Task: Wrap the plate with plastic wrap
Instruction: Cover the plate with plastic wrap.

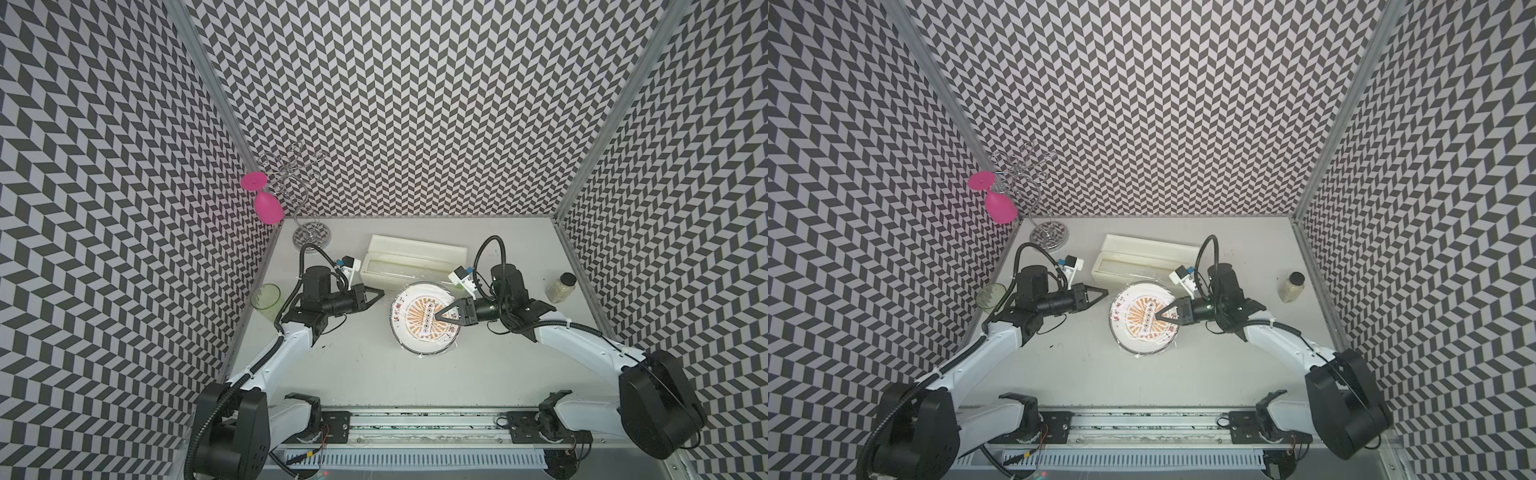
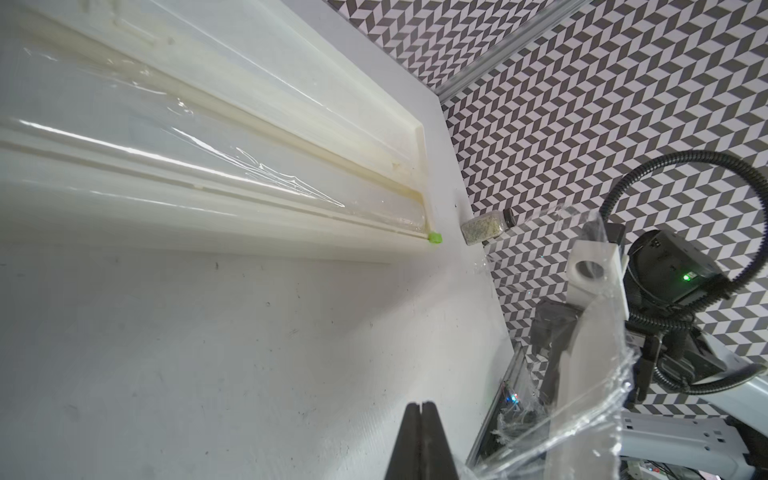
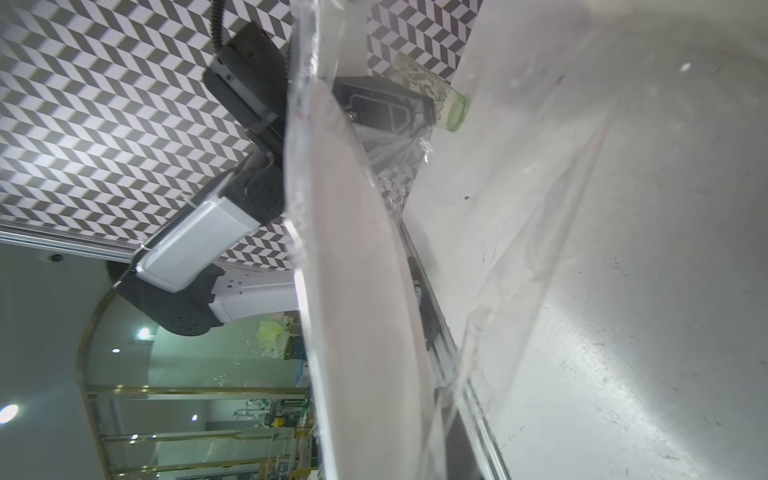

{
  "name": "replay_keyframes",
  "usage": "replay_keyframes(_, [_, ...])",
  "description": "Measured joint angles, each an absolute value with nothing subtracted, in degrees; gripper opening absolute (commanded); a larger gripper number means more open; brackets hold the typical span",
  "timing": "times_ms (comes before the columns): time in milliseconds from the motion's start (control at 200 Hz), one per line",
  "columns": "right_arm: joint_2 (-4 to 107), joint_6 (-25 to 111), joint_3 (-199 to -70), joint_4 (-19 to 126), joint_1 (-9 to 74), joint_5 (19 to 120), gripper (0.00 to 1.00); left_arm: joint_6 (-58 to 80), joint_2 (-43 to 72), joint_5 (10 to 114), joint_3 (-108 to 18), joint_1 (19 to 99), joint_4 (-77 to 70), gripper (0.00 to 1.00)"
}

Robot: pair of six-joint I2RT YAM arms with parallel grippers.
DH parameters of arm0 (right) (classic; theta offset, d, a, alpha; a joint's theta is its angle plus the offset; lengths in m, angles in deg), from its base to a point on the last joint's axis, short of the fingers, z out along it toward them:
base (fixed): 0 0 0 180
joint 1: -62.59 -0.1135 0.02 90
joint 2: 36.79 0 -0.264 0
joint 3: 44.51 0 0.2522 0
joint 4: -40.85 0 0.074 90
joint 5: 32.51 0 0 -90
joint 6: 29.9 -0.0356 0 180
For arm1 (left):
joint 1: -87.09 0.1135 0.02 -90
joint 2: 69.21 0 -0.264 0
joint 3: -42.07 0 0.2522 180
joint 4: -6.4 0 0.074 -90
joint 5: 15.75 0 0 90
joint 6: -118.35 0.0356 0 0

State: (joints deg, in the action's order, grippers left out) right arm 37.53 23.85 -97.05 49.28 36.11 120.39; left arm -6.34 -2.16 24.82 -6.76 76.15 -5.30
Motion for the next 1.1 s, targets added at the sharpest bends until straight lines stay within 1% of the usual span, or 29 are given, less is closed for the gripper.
replay_keyframes(120, [37.4, 14.6, -93.2, 38.6, 36.1, 121.9, 0.0, -10.0, -2.1, 24.3, -5.3, 72.5, -0.3, 0.0])
replay_keyframes(255, [37.4, 2.4, -90.7, 25.2, 36.1, 121.8, 0.0, -16.7, -1.8, 23.8, -2.9, 67.1, 9.8, 0.0])
replay_keyframes(381, [37.5, -9.7, -87.4, 12.4, 36.1, 121.1, 0.0, -21.8, -1.2, 23.9, -2.0, 64.4, 18.3, 0.0])
replay_keyframes(451, [38.1, -15.6, -86.0, 5.5, 36.1, 120.2, 0.0, -23.9, -1.2, 23.9, -1.7, 64.1, 21.7, 0.08])
replay_keyframes(561, [39.7, -22.4, -84.6, -3.5, 36.1, 118.4, 0.0, -25.9, -2.0, 23.8, -1.2, 64.8, 24.2, 0.26])
replay_keyframes(626, [40.5, -25.0, -84.3, -7.3, 36.1, 117.4, 0.0, -25.8, -3.1, 23.8, -0.9, 66.0, 23.7, 0.37])
replay_keyframes(666, [41.0, -26.2, -84.3, -9.1, 36.1, 116.8, 0.0, -25.3, -4.0, 23.8, -0.8, 67.3, 22.2, 0.42])
replay_keyframes(771, [41.5, -28.4, -84.1, -12.2, 36.1, 115.6, 0.0, -21.4, -5.9, 24.8, -1.1, 72.1, 14.0, 0.46])
replay_keyframes(896, [41.6, -28.8, -83.5, -12.9, 36.2, 114.7, 0.0, -14.4, -5.7, 28.3, -3.6, 80.5, -2.0, 0.5])
replay_keyframes(936, [41.6, -28.3, -83.4, -12.3, 36.2, 114.4, 0.0, -12.6, -6.0, 29.5, -4.5, 82.9, -6.0, 0.54])
replay_keyframes(966, [41.6, -27.8, -83.4, -11.4, 36.2, 114.2, 0.0, -11.5, -6.8, 30.7, -5.2, 84.6, -8.7, 0.59])
replay_keyframes(1017, [41.5, -25.9, -83.4, -8.7, 36.2, 113.5, 0.0, -10.3, -9.3, 32.2, -6.2, 85.5, -11.4, 0.67])
replay_keyframes(1102, [40.9, -21.0, -83.8, -0.5, 36.2, 112.2, 0.0, -9.3, -15.0, 33.8, -8.9, 83.9, -13.8, 0.7])
